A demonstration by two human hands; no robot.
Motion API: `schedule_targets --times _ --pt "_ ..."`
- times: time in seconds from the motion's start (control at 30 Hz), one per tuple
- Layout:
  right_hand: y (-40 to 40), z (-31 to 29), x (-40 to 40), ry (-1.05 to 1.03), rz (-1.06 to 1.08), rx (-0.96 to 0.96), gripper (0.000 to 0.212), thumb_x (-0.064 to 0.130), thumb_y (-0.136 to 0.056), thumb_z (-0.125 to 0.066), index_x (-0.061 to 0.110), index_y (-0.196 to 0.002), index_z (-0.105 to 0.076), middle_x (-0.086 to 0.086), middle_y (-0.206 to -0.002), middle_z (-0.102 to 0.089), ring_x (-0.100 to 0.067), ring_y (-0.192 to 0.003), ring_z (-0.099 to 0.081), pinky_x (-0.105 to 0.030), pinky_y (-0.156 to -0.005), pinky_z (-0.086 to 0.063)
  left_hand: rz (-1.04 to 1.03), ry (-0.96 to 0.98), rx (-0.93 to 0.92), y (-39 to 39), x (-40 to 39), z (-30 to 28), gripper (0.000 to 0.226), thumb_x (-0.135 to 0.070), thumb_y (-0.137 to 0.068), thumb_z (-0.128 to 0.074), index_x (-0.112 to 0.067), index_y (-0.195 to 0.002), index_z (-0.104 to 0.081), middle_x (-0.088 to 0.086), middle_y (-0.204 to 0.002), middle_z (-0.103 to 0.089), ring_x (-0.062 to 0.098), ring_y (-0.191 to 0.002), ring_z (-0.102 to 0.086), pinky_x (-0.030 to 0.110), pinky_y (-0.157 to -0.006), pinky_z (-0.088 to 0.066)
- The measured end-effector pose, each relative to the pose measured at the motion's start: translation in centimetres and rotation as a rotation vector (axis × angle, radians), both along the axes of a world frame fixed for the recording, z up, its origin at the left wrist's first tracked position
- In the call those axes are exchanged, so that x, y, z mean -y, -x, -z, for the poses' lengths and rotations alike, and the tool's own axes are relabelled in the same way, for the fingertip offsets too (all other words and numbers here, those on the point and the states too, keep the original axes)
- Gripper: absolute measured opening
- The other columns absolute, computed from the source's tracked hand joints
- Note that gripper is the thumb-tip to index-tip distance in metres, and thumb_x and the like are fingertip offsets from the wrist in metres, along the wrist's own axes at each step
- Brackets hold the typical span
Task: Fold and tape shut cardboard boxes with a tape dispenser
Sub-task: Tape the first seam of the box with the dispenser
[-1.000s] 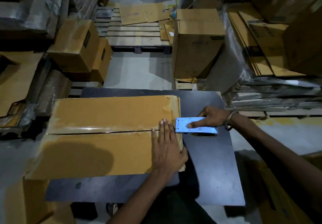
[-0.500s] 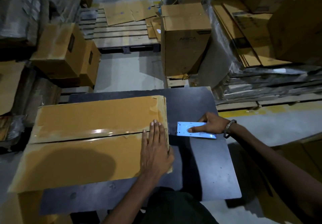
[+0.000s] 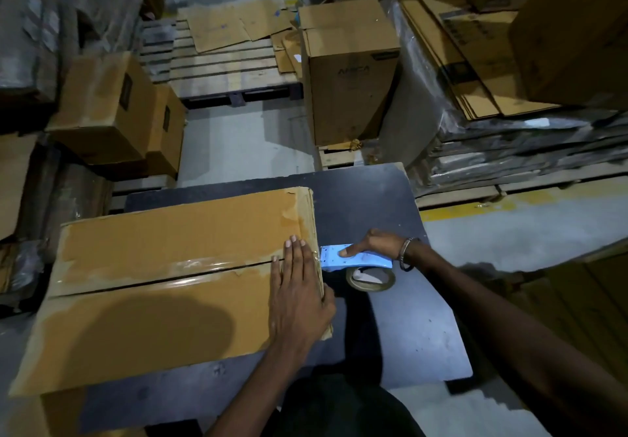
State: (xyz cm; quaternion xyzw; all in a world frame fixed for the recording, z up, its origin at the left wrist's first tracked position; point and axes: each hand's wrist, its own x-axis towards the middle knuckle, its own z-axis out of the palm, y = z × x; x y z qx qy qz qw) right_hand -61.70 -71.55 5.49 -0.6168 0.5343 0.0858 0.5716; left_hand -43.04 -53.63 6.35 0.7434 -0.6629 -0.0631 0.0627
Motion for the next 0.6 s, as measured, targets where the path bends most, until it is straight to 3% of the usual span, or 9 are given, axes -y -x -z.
schedule_targets --times 0.17,0.3,0.43,0.6 --pt "1.7 2.0 -1.5 0.011 0.082 -0.047 0.056 0.072 -0.068 -0.082 0.018 -0.065 -0.071 0.002 -0.061 -0.067 -0.016 -0.057 -0.057 -0.030 -0.062 -0.040 0.010 0.029 -0.018 -0.1 -0.1 0.2 0.082 -0.042 -0.095 -0.043 -0.003 -0.165 -0.025 0.016 -0.174 -0.015 0.029 -0.162 -0.014 0.054 -0.129 -0.021" --pt "3.7 4.9 -3.4 0.256 0.144 -0.277 0.063 0.070 -0.078 -0.076 0.015 -0.053 -0.060 -0.001 -0.054 -0.060 -0.019 -0.056 -0.059 -0.030 -0.057 -0.039 0.035 0.040 -0.045 -0.1 -0.3 0.2 0.075 -0.043 -0.102 -0.039 -0.007 -0.166 -0.024 0.009 -0.176 -0.013 0.022 -0.163 -0.010 0.051 -0.130 -0.019" --pt "3.5 8.0 -6.7 0.496 0.245 -0.400 0.052 0.061 -0.098 -0.056 0.015 -0.073 -0.059 -0.018 -0.086 -0.070 -0.037 -0.087 -0.068 -0.035 -0.068 -0.041 0.090 0.034 -0.076 -1.2 -0.6 0.3 0.073 -0.054 -0.109 -0.032 -0.012 -0.168 -0.020 0.004 -0.177 -0.008 0.017 -0.164 -0.002 0.045 -0.132 -0.011" --pt "2.4 10.3 -9.7 0.574 0.259 -0.429 0.040 0.049 -0.098 -0.063 0.010 -0.092 -0.068 -0.012 -0.099 -0.070 -0.031 -0.095 -0.067 -0.034 -0.076 -0.050 0.111 0.050 -0.042 -2.7 -1.9 -0.4 0.071 -0.060 -0.108 -0.034 -0.017 -0.165 -0.033 0.001 -0.175 -0.020 0.015 -0.163 -0.010 0.053 -0.130 -0.015"
